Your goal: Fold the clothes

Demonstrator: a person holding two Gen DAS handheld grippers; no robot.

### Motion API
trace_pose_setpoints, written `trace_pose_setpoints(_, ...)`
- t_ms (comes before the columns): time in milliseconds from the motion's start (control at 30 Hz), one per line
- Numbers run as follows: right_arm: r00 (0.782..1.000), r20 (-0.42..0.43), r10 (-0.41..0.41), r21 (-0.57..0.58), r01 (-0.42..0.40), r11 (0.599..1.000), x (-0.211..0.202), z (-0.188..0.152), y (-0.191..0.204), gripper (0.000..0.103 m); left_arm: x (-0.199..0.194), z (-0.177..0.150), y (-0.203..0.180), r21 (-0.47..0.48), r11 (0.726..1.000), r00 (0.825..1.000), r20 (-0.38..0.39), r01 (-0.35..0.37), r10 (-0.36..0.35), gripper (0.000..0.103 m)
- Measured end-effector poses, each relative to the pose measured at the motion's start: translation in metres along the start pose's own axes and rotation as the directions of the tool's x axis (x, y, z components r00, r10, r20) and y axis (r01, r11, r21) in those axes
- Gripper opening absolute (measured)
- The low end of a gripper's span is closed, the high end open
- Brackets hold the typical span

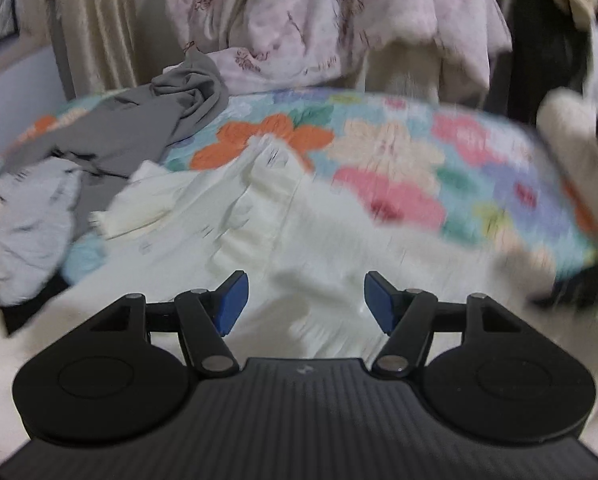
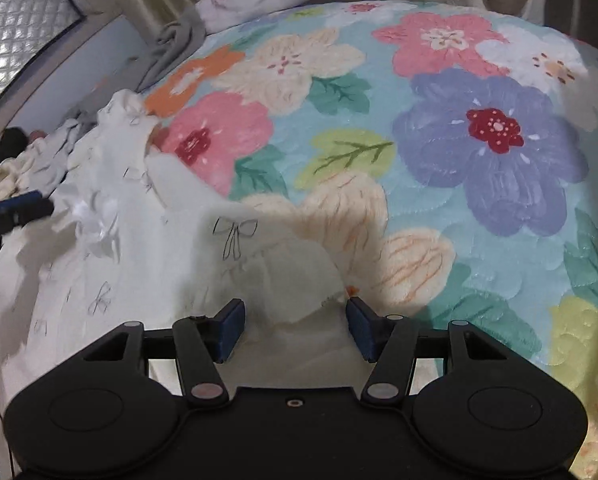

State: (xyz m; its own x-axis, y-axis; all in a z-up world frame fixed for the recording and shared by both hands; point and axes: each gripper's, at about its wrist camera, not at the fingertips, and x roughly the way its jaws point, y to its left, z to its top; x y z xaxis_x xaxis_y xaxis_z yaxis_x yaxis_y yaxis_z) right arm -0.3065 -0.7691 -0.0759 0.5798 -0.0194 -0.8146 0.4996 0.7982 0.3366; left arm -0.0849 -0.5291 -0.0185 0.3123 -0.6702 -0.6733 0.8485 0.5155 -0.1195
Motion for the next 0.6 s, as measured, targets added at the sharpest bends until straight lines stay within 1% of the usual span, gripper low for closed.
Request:
trace_pose_setpoints(33,1.000,0.013,0.002,-0.012,-0.002,1.000,0.001,-0.001,0.002,0.064,0.006,0.005,-0.002,-0.038,0.999,1.000,0.007,0.013,-0.013,0.064)
trace_pose_setpoints(100,0.999,0.037,0.006,-0.036,-0.005,0.999,0.002,-0.003,0.007,0.056,0.018,0.016,-0.008,-0.096,0.995,0.999,0.022,0.037,-0.035,0.064)
trace_pose_setpoints(133,0.999,0.049,0.009,-0.047,-0.006,0.999,0.003,-0.004,0.010,0.044,0.024,0.020,-0.013,-0.097,0.995,0.999,0.027,0.038,-0.036,0.064)
trace_pose_setpoints(200,0.999,0.044,0.004,-0.068,-0.001,0.998,0.003,-0.007,0.012,0.040,0.037,0.027,-0.026,-0.066,0.997,0.999,0.025,0.046,-0.045,0.065)
trace_pose_setpoints(267,0.999,0.047,0.012,-0.083,-0.008,0.996,0.000,-0.008,0.013,0.027,0.051,0.031,-0.037,-0.038,0.998,0.998,0.010,0.055,-0.055,0.070)
trace_pose_setpoints(333,0.995,0.082,0.054,-0.082,-0.048,0.995,-0.007,-0.004,0.011,0.019,0.068,0.033,-0.041,-0.049,0.998,0.999,-0.027,0.040,-0.042,0.070)
trace_pose_setpoints(400,0.988,0.119,0.096,-0.085,-0.087,0.993,-0.014,-0.003,0.011,0.017,0.082,0.033,-0.041,-0.069,0.998,0.998,-0.060,0.004,-0.008,0.070)
trace_pose_setpoints(467,0.985,0.119,0.127,-0.095,-0.116,0.989,-0.014,-0.005,0.012,0.016,0.090,0.031,-0.038,-0.041,0.998,0.995,-0.091,-0.045,0.041,0.070)
trace_pose_setpoints(500,0.982,0.125,0.142,-0.094,-0.131,0.987,-0.014,-0.007,0.013,0.016,0.094,0.030,-0.037,-0.023,0.997,0.992,-0.106,-0.069,0.067,0.067)
trace_pose_setpoints(533,0.978,0.123,0.166,-0.093,-0.155,0.984,-0.014,-0.009,0.013,0.016,0.098,0.030,-0.036,-0.004,0.996,0.988,-0.121,-0.093,0.092,0.061)
trace_pose_setpoints(567,0.974,0.122,0.189,-0.092,-0.179,0.980,-0.015,-0.010,0.015,0.016,0.101,0.029,-0.035,0.014,0.993,0.984,-0.134,-0.117,0.118,0.051)
trace_pose_setpoints(600,0.969,0.118,0.218,-0.096,-0.207,0.973,-0.017,-0.013,0.018,0.016,0.100,0.027,-0.032,0.026,0.991,0.981,-0.143,-0.131,0.133,0.047)
